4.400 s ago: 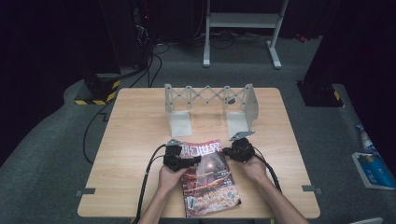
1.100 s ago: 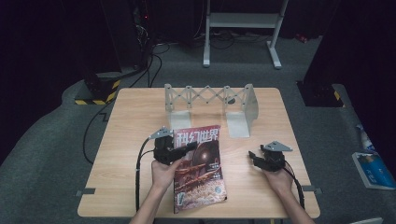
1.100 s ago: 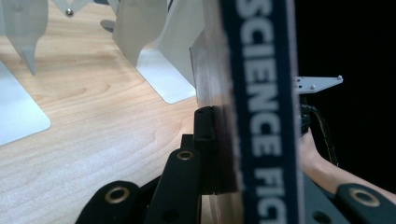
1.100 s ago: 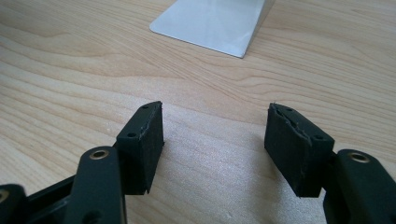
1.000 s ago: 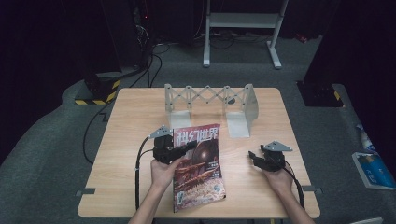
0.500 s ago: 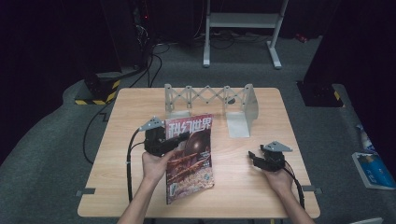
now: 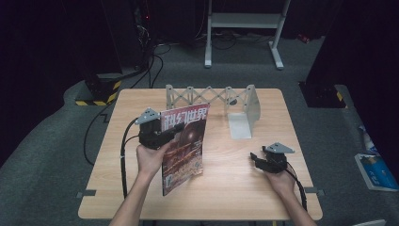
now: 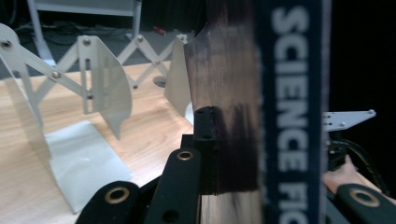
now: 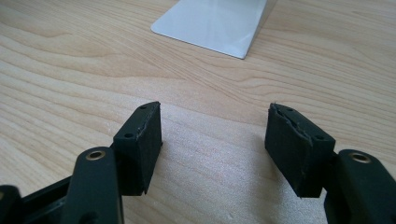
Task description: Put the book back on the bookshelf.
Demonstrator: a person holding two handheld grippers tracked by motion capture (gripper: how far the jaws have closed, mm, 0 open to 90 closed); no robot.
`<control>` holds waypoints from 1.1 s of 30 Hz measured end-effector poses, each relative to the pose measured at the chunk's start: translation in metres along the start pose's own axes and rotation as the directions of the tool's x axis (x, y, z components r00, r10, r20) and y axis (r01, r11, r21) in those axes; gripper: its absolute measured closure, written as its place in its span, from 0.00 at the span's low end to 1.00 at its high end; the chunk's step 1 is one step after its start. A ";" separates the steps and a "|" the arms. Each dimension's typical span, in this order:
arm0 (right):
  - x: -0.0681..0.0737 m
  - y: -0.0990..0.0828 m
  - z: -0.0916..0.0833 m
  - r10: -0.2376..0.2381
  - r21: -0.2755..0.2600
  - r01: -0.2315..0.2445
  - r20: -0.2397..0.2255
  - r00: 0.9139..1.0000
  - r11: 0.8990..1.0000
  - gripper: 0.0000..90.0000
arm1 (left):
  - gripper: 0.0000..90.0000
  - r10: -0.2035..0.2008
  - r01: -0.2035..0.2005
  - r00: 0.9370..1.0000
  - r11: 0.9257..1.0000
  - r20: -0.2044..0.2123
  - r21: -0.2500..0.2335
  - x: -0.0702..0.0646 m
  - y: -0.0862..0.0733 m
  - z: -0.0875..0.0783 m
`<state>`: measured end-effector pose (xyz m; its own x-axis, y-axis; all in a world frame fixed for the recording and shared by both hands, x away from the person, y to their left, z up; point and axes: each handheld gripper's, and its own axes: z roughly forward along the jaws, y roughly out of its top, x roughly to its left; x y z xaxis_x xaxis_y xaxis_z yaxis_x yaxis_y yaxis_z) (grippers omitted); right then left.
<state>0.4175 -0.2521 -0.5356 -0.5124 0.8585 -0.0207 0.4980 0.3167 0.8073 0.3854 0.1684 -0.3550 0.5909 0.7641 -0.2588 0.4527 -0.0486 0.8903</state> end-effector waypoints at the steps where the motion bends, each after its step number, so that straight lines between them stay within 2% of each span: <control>1: 0.000 0.000 0.000 -0.001 0.000 0.001 0.000 1.000 1.000 0.41 | 0.93 -0.001 0.001 1.000 1.000 -0.012 0.000 0.002 0.003 0.001; 4: 0.000 0.000 0.000 0.001 -0.001 -0.001 0.001 1.000 1.000 0.41 | 0.93 0.004 -0.005 1.000 1.000 -0.021 -0.001 0.004 0.006 0.000; 9: 0.001 0.000 0.000 0.003 -0.002 -0.003 0.000 1.000 1.000 0.40 | 0.93 0.028 -0.028 0.998 1.000 -0.061 0.000 0.008 0.011 -0.001; 14: 0.001 0.000 0.000 0.001 -0.004 -0.001 -0.001 1.000 1.000 0.40 | 0.93 0.013 -0.013 0.997 1.000 -0.072 0.005 0.015 0.016 0.000; 18: 0.001 0.000 0.000 0.001 -0.004 -0.001 -0.002 1.000 1.000 0.40 | 0.93 0.027 -0.027 0.995 1.000 -0.096 0.005 0.018 0.020 0.002; 24: 0.001 0.000 0.000 -0.009 -0.006 0.009 -0.003 1.000 1.000 0.40 | 0.93 0.024 -0.024 0.993 1.000 -0.118 0.001 0.023 0.025 0.003; 33: 0.001 0.000 0.000 -0.008 -0.005 0.008 -0.005 1.000 1.000 0.40 | 0.93 0.031 -0.034 0.984 0.999 -0.173 -0.016 0.031 0.038 0.010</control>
<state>0.4171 -0.2513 -0.5361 -0.5200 0.8538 -0.0245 0.4900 0.3217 0.8102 0.4270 0.1836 -0.3330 0.4800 0.8621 -0.1627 0.4219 -0.0643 0.9043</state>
